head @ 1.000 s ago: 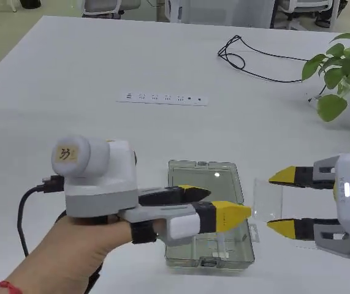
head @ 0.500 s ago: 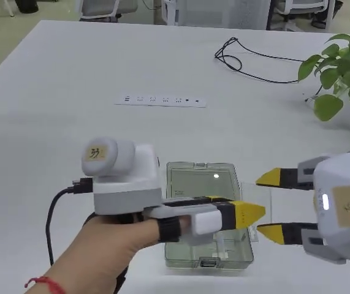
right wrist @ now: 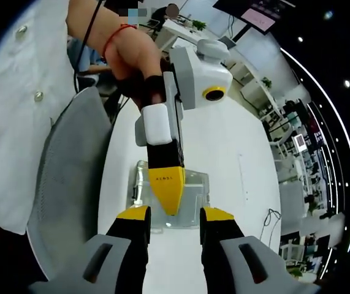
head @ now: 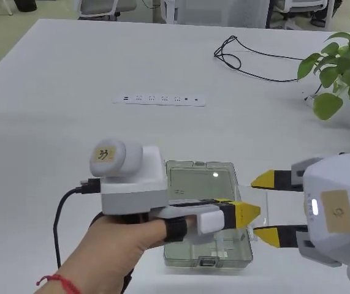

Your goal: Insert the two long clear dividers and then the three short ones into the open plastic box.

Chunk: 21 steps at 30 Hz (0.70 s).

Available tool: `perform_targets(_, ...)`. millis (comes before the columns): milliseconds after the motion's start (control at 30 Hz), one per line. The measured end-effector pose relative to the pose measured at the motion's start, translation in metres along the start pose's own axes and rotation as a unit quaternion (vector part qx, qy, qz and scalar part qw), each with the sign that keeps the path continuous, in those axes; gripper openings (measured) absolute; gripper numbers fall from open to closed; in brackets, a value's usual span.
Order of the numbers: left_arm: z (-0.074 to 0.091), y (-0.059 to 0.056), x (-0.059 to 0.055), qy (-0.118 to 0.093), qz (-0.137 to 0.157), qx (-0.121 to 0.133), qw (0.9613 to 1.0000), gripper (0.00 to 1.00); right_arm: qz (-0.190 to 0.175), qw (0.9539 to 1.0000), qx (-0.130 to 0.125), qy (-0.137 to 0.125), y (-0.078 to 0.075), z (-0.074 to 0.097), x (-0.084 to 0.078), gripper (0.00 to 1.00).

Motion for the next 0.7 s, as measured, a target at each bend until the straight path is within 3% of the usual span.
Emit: perform_targets(700,-0.0007,0.0016,-0.0046,-0.004,0.002,-0.003,1.0,0.0,0.01,0.9998,0.003,0.014,0.0034,-0.0038,0.0,0.33)
Point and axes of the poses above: the centre of the closed fingertips' face, and the gripper's own axes: z roughly backward along the fingers, y roughly to its left, x roughly out of its top, the point moved 5 cm from there along z, roughly backward along the fingers, and after that the axes turned 3 degrees about x, right-handed, at the moved point
